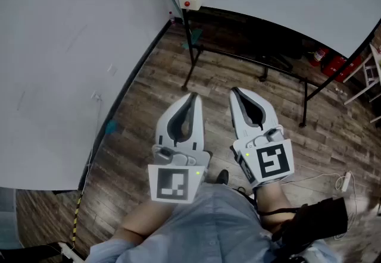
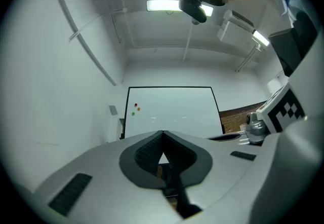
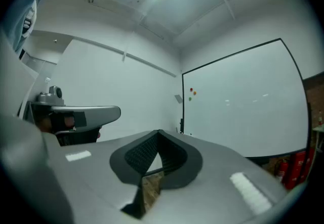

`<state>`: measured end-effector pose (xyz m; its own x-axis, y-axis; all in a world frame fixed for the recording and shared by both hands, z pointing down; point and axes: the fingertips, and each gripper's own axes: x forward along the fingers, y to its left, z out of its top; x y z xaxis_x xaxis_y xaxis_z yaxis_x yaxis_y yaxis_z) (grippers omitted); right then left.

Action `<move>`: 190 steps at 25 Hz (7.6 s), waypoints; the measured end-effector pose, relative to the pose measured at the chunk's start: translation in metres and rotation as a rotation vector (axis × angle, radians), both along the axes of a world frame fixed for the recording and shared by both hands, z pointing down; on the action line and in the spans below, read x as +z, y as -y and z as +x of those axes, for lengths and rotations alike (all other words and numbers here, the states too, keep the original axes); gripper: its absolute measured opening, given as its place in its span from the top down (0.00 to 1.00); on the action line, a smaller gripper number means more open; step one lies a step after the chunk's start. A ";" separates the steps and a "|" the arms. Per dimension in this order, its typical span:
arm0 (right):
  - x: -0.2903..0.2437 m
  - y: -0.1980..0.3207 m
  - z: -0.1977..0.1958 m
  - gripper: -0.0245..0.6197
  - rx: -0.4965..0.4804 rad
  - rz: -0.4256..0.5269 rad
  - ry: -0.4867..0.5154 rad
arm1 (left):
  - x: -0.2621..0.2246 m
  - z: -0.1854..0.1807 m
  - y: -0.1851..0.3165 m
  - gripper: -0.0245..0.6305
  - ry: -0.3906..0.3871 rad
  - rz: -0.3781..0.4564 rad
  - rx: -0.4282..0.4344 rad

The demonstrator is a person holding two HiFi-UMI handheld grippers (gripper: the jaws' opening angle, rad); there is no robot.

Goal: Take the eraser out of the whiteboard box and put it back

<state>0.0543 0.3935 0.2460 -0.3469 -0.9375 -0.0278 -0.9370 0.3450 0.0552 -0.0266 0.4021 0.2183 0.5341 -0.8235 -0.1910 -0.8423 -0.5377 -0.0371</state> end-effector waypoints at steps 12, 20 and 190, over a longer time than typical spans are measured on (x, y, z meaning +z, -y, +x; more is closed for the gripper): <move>0.001 0.006 0.017 0.96 -0.020 0.007 0.017 | 0.002 0.020 0.005 0.96 0.007 0.002 -0.009; 0.004 0.008 0.036 0.96 -0.054 0.017 0.024 | 0.004 0.039 0.006 0.96 0.023 -0.007 -0.029; 0.006 0.607 -0.008 0.80 -0.116 -0.015 -0.114 | 0.016 -0.002 0.613 0.96 -0.070 -0.001 -0.003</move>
